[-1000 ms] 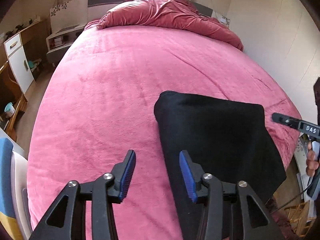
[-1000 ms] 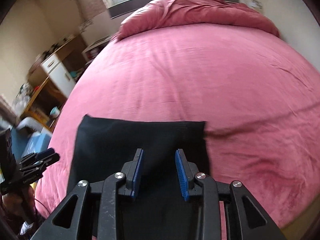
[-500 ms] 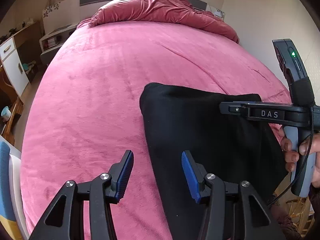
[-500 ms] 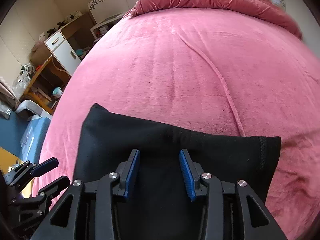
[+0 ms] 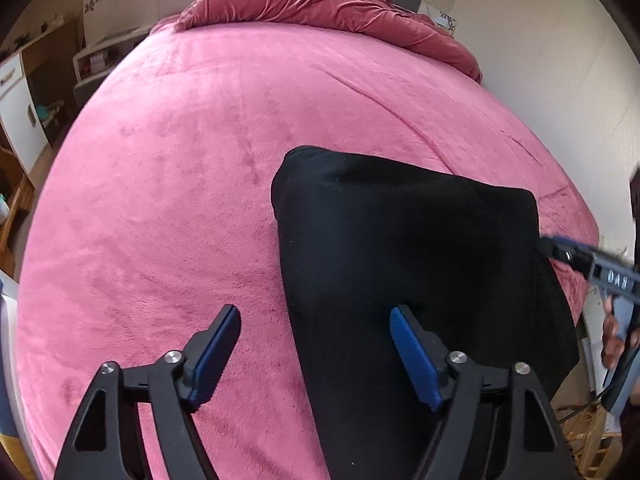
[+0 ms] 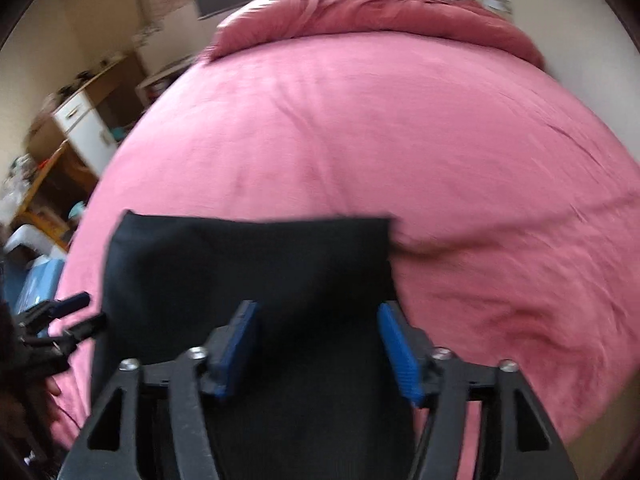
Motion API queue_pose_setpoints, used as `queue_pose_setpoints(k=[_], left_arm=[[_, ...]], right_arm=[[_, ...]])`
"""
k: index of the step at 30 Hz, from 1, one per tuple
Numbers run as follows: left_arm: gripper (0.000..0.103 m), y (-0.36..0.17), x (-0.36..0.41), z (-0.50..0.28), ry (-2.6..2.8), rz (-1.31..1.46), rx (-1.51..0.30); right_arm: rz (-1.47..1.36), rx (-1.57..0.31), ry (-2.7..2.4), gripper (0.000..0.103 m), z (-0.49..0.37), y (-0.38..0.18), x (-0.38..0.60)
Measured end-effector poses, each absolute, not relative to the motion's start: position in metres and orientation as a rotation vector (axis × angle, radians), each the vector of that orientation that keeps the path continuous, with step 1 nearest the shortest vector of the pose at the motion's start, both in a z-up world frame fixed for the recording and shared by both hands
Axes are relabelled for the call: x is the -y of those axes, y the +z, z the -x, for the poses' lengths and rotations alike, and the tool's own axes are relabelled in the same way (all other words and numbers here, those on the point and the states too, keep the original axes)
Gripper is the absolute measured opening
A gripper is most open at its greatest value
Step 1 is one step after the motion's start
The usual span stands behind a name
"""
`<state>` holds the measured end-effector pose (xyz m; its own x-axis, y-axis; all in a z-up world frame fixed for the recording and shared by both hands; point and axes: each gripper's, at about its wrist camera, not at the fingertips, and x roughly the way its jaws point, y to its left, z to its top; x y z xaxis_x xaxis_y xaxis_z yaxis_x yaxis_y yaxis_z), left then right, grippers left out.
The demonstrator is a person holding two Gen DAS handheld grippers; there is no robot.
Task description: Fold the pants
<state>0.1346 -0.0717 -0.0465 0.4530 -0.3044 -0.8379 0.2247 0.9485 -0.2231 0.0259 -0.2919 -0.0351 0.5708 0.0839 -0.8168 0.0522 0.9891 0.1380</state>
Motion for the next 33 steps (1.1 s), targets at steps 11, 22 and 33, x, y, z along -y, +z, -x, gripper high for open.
queue_pose_setpoints(k=[11, 22, 33], left_arm=[[0.081, -0.066, 0.049, -0.137, -0.442, 0.296, -1.114], [0.081, -0.087, 0.045, -0.139, -0.507, 0.469, -1.130], [0.068, -0.110, 0.044, -0.138, -0.602, 0.630, -1.176]], right_arm=[[-0.481, -1.055, 0.109, 0.074, -0.006, -0.077, 0.351], [-0.673, -1.104, 0.296, 0.078, -0.018, -0.118, 0.373], [-0.719, -1.089, 0.418, 0.078, -0.014, -0.141, 0.380]])
